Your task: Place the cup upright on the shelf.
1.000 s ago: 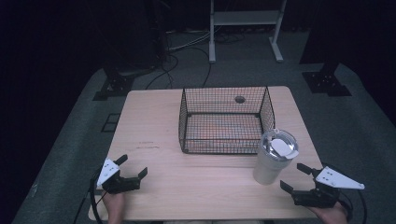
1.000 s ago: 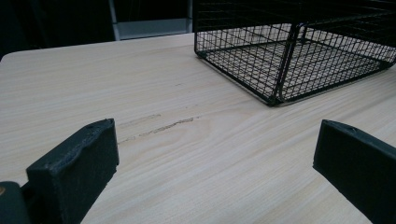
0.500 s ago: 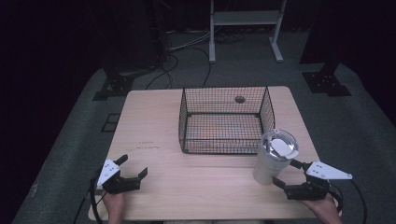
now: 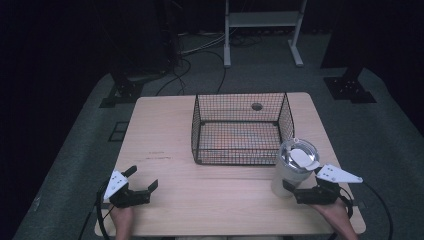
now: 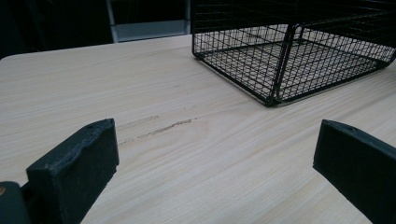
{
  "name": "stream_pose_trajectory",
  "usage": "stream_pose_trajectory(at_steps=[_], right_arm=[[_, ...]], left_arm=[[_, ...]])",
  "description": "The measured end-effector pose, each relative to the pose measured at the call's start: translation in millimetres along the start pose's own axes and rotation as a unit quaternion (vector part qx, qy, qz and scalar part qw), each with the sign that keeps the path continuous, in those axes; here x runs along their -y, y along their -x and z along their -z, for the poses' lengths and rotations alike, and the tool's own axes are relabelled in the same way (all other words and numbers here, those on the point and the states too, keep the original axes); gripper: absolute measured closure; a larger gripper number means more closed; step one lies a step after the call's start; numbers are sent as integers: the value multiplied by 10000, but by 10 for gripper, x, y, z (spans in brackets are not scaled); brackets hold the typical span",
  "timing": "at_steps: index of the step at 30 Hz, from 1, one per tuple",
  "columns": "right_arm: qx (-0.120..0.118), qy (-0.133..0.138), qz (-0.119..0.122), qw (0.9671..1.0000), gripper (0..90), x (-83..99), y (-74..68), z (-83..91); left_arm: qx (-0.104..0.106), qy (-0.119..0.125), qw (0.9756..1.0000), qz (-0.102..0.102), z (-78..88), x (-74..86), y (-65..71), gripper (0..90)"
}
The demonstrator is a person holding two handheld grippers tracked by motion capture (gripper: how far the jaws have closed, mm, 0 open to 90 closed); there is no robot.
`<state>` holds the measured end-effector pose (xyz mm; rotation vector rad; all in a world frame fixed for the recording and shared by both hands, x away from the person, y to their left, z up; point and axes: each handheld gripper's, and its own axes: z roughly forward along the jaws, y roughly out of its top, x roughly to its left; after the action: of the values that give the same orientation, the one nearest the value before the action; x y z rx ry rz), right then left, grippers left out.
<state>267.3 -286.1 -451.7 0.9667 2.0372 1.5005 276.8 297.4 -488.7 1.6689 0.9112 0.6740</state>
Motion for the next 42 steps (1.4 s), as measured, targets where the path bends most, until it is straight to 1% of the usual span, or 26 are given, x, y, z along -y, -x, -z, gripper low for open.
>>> stream_pose_trajectory(at_steps=[3, 6, 8, 9, 14, 16, 17, 22, 27, 29, 30, 31, 33, 36, 37, 38, 39, 40, 42], right_arm=[[48, 44, 39, 10000, 62, 3, -6, -52], [41, 102, -75, 9999, 63, 0, -19, -101], [48, 127, -76, 9999, 64, -3, -21, -113], [54, 169, -57, 9998, 67, -3, -22, -129], [72, 206, 2, 9998, 78, 7, -24, -125], [88, 200, 22, 9998, 80, 6, -29, -122], [107, 201, 72, 9997, 82, 8, -29, -122], [121, 223, 75, 9996, 85, 4, -39, -123], [142, 171, 154, 9996, 85, -23, -57, -133], [35, 201, 126, 9997, 85, -76, -83, -140], [35, 201, 126, 9997, 85, -76, -83, -140], [-74, 253, 113, 9996, 85, -136, -107, -142], [-114, 277, 106, 9995, 86, -172, -126, -142], [-282, 307, 214, 9989, 85, -293, -187, -143], [-367, 301, 305, 9984, 85, -380, -243, -158], [-367, 301, 305, 9984, 85, -380, -243, -158], [-460, 274, 396, 9978, 85, -464, -299, -188], [-517, 270, 441, 9973, 85, -502, -324, -208], [-656, 278, 480, 9963, 85, -572, -364, -259]], left_arm=[[-1, 2, 10000, 6, 0, 0, -1, 0], [4, -3, 10000, -2, 1, 0, -2, 0], [3, 1, 10000, 4, 0, 0, -2, 0], [10, 21, 10000, 23, -1, 0, 0, 0], [12, 22, 10000, 27, 0, 1, -1, 0], [15, 25, 10000, 25, 0, 0, -1, 0], [18, 22, 10000, 27, 1, 0, -2, 0], [22, 24, 10000, 27, 1, 0, -3, 0], [31, 24, 10000, 33, 0, -1, -4, 0], [36, 25, 10000, 32, 1, -1, -4, 0], [36, 25, 10000, 32, 1, -1, -4, 0], [41, 24, 10000, 28, 2, -1, -4, 0], [46, 25, 10000, 19, 3, 0, -3, 0], [57, 23, 10000, 1, 2, 0, 0, 0], [58, 25, 10000, 5, 1, 0, -1, 0], [58, 25, 10000, 5, 1, 0, -1, 0], [59, 27, 10000, 14, 2, 0, -3, 0], [59, 27, 10000, 14, 2, 0, -3, 0], [72, 24, 10000, 5, 4, -1, -2, 0]])
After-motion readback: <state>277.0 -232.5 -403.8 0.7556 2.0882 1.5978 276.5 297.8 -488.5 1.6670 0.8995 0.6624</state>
